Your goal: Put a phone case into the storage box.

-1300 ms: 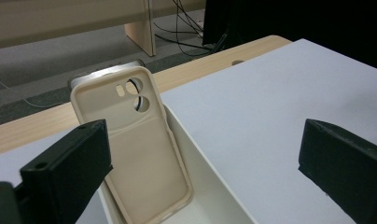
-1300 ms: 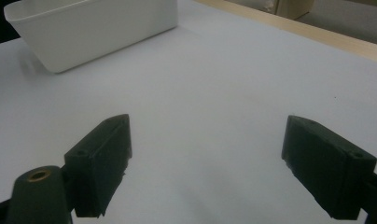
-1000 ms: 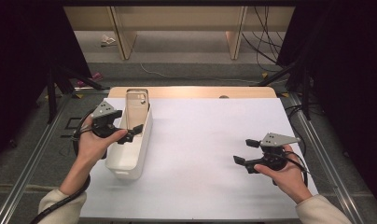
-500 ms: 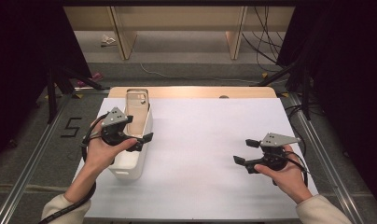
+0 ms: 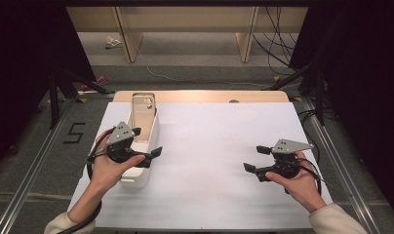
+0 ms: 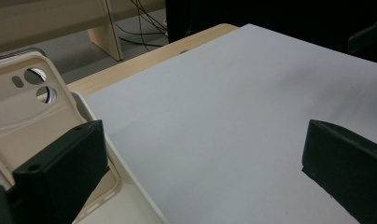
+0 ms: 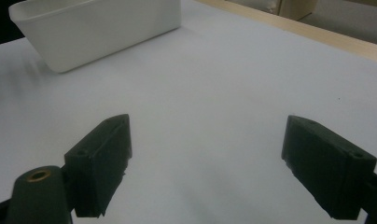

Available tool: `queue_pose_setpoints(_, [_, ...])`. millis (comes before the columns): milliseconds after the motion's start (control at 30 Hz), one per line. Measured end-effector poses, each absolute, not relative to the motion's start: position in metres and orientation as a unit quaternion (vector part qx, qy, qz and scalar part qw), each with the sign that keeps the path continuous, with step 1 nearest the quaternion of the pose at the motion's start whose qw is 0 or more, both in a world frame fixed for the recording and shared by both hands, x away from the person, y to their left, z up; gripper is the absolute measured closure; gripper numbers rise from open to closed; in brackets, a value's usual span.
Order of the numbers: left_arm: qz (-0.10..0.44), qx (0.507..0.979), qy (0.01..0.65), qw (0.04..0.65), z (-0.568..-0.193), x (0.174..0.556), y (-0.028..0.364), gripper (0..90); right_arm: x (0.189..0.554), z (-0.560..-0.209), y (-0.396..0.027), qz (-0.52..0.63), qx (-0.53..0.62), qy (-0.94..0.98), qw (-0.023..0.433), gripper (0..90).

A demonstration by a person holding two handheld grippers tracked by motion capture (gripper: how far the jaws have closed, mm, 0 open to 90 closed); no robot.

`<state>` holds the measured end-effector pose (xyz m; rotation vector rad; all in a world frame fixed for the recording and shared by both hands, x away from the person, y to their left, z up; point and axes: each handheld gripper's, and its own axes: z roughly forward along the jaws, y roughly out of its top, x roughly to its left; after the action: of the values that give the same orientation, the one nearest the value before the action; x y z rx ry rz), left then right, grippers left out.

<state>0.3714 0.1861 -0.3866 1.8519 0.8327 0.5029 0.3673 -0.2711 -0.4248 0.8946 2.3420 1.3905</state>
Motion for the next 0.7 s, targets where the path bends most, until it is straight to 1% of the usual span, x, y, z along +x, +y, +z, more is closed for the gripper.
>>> queue_pose_setpoints(700, [0.211,0.771,0.338,0.498,-0.396,0.351,0.187,0.0,0.359,-0.423,-0.275,0.484,0.306,0.808,0.139,16.7])
